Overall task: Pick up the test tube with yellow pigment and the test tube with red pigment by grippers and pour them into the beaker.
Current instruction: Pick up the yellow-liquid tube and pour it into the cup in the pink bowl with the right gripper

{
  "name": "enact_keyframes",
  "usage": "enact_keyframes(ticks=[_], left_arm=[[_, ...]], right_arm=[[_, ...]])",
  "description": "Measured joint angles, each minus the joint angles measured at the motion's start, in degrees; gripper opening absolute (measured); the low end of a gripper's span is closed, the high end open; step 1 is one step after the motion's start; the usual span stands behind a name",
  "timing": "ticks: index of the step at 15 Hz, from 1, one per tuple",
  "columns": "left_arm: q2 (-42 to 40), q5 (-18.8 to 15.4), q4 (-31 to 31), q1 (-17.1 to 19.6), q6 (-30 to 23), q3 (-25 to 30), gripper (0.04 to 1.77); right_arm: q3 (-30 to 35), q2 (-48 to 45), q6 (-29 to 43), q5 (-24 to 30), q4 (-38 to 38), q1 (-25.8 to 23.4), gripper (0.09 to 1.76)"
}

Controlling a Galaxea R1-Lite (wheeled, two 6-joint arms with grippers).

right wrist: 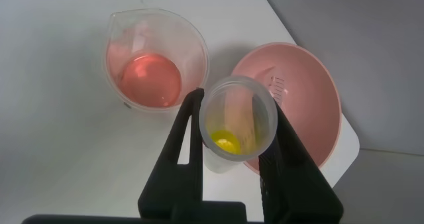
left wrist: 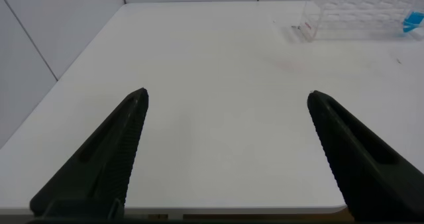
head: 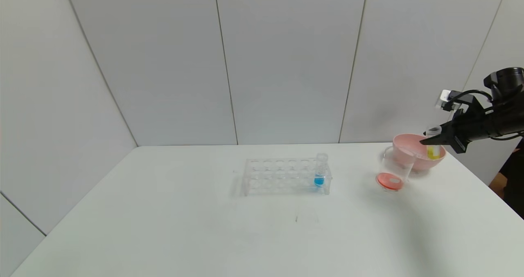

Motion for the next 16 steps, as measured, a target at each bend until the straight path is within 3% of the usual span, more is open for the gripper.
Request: enact_keyframes(ticks=[4, 9, 13, 16], left_arm=[[0.0, 0.0, 0.0, 0.0, 0.0, 0.0, 1.72], [0.0, 0.0, 0.0, 0.0, 0.0, 0.0, 1.72], [0.0, 0.0, 0.0, 0.0, 0.0, 0.0, 1.72], [0.0, 0.0, 0.0, 0.0, 0.0, 0.0, 1.72]], right_arm=[[-0.24, -0.45, -2.55, -0.24, 2.99, -0.04, 0.54], [-0.83, -0.26, -7.86, -5.25, 3.58, 1.04, 0.54], [-6.1, 0.5, -13.23, -10.39, 10.73, 2.04, 0.54], [-7.14, 0.85, -16.46, -14.81, 10.97, 3.17, 0.54]])
